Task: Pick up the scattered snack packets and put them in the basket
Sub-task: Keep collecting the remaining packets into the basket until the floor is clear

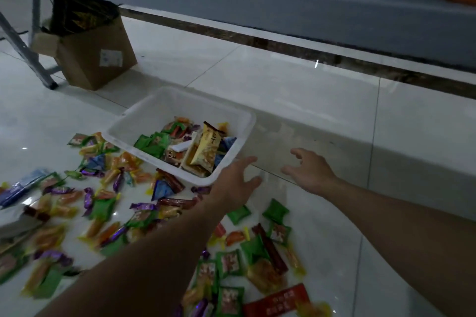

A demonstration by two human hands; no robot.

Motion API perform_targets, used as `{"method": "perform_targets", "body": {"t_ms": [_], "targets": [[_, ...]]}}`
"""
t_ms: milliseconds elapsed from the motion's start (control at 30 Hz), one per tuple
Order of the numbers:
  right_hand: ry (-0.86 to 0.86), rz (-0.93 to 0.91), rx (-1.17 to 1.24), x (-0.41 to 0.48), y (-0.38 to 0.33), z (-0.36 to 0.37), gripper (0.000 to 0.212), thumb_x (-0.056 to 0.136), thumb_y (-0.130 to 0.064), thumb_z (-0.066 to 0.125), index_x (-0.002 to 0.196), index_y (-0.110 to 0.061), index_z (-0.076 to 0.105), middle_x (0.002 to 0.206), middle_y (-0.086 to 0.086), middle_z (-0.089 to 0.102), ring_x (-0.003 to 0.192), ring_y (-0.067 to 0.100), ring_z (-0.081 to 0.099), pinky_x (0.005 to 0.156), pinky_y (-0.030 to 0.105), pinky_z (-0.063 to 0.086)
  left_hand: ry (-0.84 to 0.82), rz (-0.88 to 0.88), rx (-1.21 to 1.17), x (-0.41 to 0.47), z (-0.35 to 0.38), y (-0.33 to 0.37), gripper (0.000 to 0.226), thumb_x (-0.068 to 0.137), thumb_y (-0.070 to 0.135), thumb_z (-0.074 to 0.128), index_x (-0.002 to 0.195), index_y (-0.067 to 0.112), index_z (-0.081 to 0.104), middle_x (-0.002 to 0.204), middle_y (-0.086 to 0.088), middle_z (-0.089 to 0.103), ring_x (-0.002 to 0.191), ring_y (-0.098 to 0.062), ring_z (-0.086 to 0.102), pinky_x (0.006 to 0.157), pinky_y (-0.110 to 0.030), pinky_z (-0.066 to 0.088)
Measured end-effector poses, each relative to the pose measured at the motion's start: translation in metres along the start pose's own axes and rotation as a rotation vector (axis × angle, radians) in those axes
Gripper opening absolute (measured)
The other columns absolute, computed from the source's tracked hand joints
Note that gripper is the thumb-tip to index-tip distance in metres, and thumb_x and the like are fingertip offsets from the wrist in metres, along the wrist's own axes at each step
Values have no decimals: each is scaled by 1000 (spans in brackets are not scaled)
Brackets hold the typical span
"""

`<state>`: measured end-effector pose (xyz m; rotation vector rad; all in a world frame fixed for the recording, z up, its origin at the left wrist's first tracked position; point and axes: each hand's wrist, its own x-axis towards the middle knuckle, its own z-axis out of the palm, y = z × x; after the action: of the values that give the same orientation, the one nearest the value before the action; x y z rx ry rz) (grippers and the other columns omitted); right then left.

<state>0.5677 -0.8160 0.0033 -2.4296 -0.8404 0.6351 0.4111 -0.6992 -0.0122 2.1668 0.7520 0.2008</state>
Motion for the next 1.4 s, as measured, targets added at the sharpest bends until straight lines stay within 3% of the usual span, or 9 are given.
{"method": "perform_targets", "body": {"t_ms": [233, 367, 500, 600, 667, 833, 1033, 1300, 1400], "targets": [[-193, -83, -176, -12, 48, 20, 84, 81, -46, 71, 149, -22, 29, 154, 5, 31, 138, 24, 34, 111, 35, 33, -52, -109, 201, -20, 50, -25, 57, 93, 41, 54, 145, 24, 38, 146, -3, 43, 130, -22, 44, 106, -36, 39], [-358, -160, -264, -10, 56, 45, 101, 73, -53, 75, 152, -35, 15, 161, -1, 6, 146, 22, 16, 116, 37, 24, -32, -156, 239, -33, 57, -41, 57, 93, 39, 54, 145, 22, 37, 148, -3, 41, 134, -22, 38, 109, -33, 33], [-466, -210, -346, -9, 57, 69, 102, 74, -47, 77, 152, -38, 12, 161, -1, -5, 146, 24, 15, 115, 38, 27, -3, -183, 233, -43, 57, -57, 57, 91, 38, 57, 142, 18, 41, 144, -3, 45, 131, -24, 41, 107, -37, 38], [-504, -274, -470, -8, 60, 87, 91, 79, -41, 71, 152, -30, 17, 156, 8, 13, 138, 30, 25, 110, 39, 34, 27, -221, 267, -47, 56, -67, 57, 92, 36, 58, 144, 20, 39, 146, -3, 44, 132, -22, 41, 107, -35, 36], [-472, -306, -523, -5, 61, 94, 76, 81, -33, 68, 146, -23, 29, 142, 12, 30, 127, 32, 32, 101, 40, 41, 36, -247, 276, -48, 55, -73, 58, 91, 37, 58, 144, 22, 38, 147, -3, 43, 132, -21, 40, 108, -36, 36], [-362, -339, -426, 1, 65, 94, 28, 87, -7, 57, 114, -9, 50, 103, 9, 45, 101, 29, 51, 73, 30, 42, 25, -298, 262, -45, 52, -78, 60, 89, 38, 61, 144, 27, 37, 148, -3, 41, 118, -22, 53, 102, -44, 43], [-193, -244, -167, 5, 66, 81, 34, 81, -11, 71, 112, -9, 57, 106, 12, 60, 95, 27, 57, 79, 31, 49, -27, -247, 335, -31, 56, -75, 60, 89, 28, 63, 144, 28, 36, 147, -6, 42, 134, -23, 38, 110, -40, 36], [-175, -214, -31, -3, 62, 63, 39, 80, -12, 75, 115, -9, 60, 98, 4, 55, 87, 17, 52, 73, 21, 40, -116, -237, 411, -14, 71, -68, 60, 87, 21, 67, 140, 32, 40, 125, -9, 48, 114, -25, 47, 95, -36, 45], [-150, -189, 18, -5, 59, 58, 42, 79, -12, 76, 117, -10, 59, 100, 5, 55, 88, 18, 53, 73, 23, 44, -111, -240, 347, -9, 73, -63, 49, 85, 12, 67, 129, 29, 51, 119, -10, 45, 100, -20, 49, 82, -26, 47]]}}
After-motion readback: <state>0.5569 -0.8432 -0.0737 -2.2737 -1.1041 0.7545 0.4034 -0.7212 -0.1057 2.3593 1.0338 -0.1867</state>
